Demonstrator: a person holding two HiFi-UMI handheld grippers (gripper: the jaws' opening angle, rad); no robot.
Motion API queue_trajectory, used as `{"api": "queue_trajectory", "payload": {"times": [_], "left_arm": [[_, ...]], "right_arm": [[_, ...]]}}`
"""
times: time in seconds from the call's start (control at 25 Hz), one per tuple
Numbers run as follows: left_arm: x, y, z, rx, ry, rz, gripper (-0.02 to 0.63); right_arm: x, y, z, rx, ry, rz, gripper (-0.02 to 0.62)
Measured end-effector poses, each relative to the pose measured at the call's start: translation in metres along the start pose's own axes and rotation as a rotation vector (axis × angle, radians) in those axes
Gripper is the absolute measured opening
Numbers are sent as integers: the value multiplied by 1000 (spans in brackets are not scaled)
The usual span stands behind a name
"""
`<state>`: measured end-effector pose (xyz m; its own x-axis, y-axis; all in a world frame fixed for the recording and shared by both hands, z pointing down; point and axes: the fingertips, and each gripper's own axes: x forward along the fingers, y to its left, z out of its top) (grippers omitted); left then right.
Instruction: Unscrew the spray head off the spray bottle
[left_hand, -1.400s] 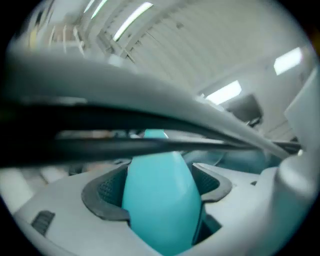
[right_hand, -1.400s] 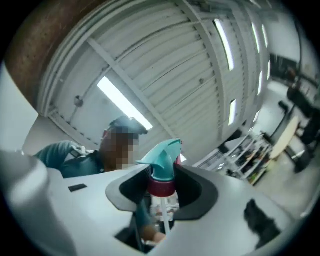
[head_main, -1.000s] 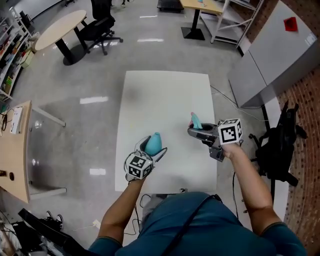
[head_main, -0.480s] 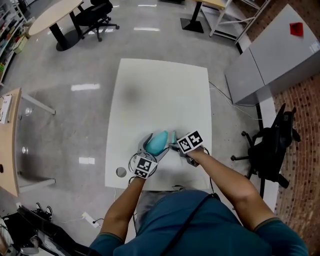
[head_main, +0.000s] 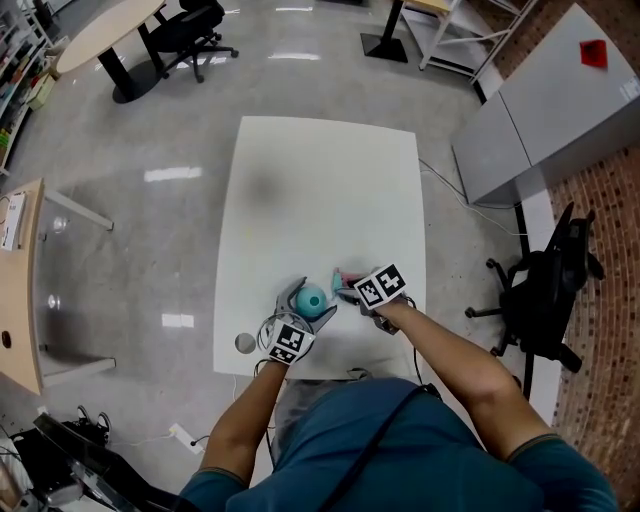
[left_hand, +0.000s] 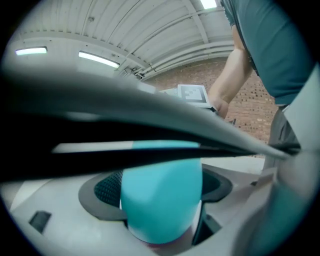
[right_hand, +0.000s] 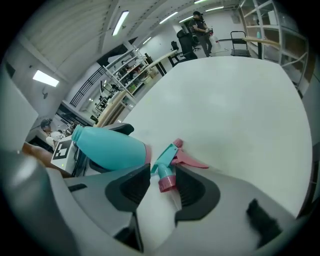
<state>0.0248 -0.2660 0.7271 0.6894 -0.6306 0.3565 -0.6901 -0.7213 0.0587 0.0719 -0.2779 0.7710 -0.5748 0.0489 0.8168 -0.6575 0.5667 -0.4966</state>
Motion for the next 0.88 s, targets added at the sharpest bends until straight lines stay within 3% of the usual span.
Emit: {"api": "queue_trajectory", "payload": {"times": [0.36,0.52,0.68,0.72,0.8,0.84,0.88], "left_arm": [[-53,-6,41,83,-61,-31,407],[-96,12,65,74,-63,19,407],[-139,32,105,18,-118,75,405],[-148,35,117,8,-126,82,405],[-162,37,137,-9,-141,90,299],[-168,37,147,-19,-148,89,224],[-174,36,155,-30,-156,85,84]], "right_arm": [[-27,5,10,68,-144,24,143],[-58,12,27,90,-289,30,141],[-101,36,49,75,-476,45,140],[-114,44,54,59,-525,44,110],[-141,61,60,6,-617,38,12],[-154,71,62,-28,-658,33,2],[-166,80,64,-67,-696,24,2]]}}
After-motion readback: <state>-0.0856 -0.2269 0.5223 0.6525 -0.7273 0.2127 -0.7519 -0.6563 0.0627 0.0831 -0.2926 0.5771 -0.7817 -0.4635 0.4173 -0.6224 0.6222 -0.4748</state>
